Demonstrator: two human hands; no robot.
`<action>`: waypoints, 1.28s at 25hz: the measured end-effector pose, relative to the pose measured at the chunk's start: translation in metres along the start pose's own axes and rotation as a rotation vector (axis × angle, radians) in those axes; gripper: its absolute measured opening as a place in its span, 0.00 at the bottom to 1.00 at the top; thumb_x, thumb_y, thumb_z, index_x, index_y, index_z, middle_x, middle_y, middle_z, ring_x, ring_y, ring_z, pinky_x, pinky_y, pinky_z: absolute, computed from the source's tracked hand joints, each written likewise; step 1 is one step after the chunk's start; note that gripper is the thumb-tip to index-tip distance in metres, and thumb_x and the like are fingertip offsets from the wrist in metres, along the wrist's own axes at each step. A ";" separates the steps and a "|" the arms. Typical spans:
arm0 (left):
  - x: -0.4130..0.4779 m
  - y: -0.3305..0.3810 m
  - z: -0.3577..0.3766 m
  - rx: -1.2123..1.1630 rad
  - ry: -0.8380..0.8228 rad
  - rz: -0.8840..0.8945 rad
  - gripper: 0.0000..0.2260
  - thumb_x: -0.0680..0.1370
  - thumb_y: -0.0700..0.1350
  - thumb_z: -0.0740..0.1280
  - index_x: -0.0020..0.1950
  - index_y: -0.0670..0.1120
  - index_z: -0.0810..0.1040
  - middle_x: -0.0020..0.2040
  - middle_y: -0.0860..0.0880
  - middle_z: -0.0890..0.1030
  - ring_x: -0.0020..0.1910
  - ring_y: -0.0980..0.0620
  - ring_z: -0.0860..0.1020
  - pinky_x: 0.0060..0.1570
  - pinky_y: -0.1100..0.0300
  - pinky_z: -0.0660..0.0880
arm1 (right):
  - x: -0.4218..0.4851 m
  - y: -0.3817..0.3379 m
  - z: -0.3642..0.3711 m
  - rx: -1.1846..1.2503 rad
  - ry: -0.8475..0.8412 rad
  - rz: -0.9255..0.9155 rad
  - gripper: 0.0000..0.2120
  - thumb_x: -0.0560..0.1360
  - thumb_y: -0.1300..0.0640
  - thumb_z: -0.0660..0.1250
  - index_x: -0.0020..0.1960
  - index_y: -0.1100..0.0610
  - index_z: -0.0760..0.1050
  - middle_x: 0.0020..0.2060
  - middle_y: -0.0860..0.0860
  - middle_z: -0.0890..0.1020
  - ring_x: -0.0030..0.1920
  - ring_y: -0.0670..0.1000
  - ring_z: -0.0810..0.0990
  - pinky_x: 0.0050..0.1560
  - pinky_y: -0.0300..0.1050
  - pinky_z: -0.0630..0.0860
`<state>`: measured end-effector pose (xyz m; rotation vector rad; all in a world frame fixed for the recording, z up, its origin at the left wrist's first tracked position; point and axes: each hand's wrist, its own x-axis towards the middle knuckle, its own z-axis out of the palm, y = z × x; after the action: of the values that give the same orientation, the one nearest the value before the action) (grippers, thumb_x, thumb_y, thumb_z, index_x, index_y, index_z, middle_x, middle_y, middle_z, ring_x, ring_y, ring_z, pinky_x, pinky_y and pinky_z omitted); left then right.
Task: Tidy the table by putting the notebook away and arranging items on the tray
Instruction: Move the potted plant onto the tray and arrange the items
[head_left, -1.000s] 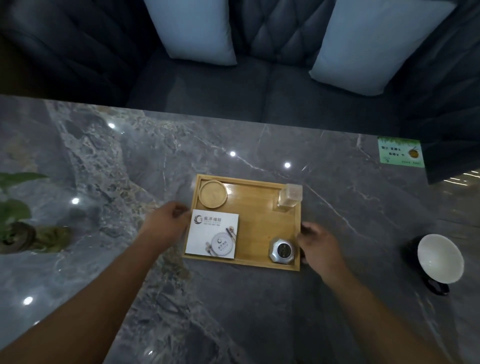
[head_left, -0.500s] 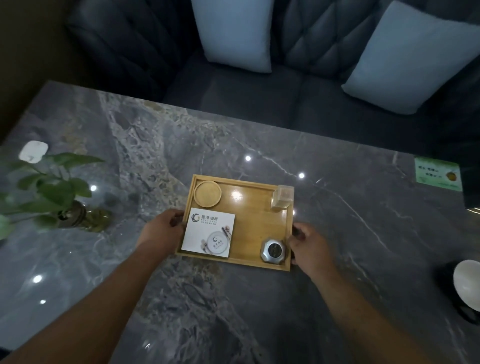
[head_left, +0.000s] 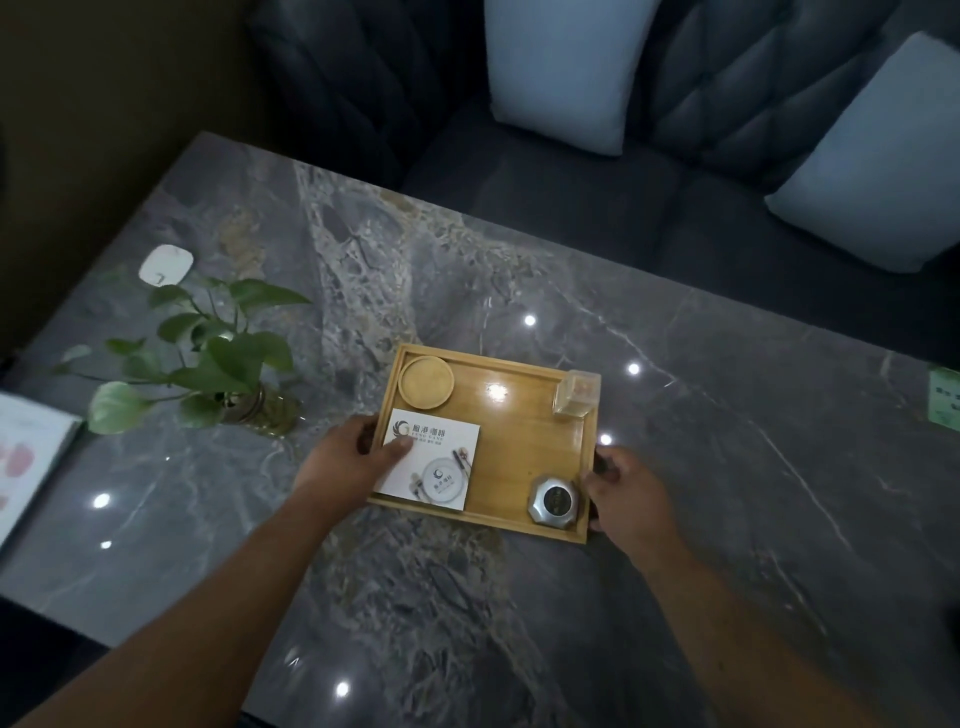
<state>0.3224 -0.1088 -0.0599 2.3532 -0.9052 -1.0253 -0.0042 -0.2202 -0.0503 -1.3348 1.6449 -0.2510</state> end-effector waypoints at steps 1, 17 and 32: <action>0.001 -0.002 -0.002 -0.006 -0.002 0.008 0.25 0.68 0.70 0.70 0.58 0.57 0.80 0.48 0.58 0.85 0.46 0.56 0.84 0.49 0.51 0.82 | 0.000 -0.001 0.001 0.003 0.003 0.007 0.09 0.78 0.59 0.69 0.58 0.54 0.80 0.47 0.49 0.84 0.48 0.55 0.85 0.47 0.62 0.84; -0.036 -0.072 -0.013 0.257 0.312 0.250 0.20 0.77 0.59 0.60 0.58 0.49 0.83 0.58 0.47 0.82 0.59 0.42 0.77 0.61 0.47 0.76 | -0.048 -0.076 0.041 -0.219 -0.018 -0.507 0.11 0.77 0.43 0.65 0.57 0.44 0.76 0.48 0.40 0.80 0.47 0.41 0.80 0.44 0.46 0.80; -0.058 -0.125 0.005 0.522 0.188 0.268 0.31 0.81 0.64 0.52 0.82 0.54 0.55 0.83 0.48 0.60 0.83 0.49 0.51 0.79 0.36 0.50 | -0.064 -0.188 0.190 -0.022 -0.578 -0.545 0.48 0.67 0.37 0.77 0.79 0.34 0.52 0.77 0.39 0.66 0.75 0.40 0.65 0.73 0.49 0.67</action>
<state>0.3381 0.0188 -0.1085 2.5745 -1.5039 -0.4892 0.2568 -0.1631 0.0129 -1.6643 0.7922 -0.1427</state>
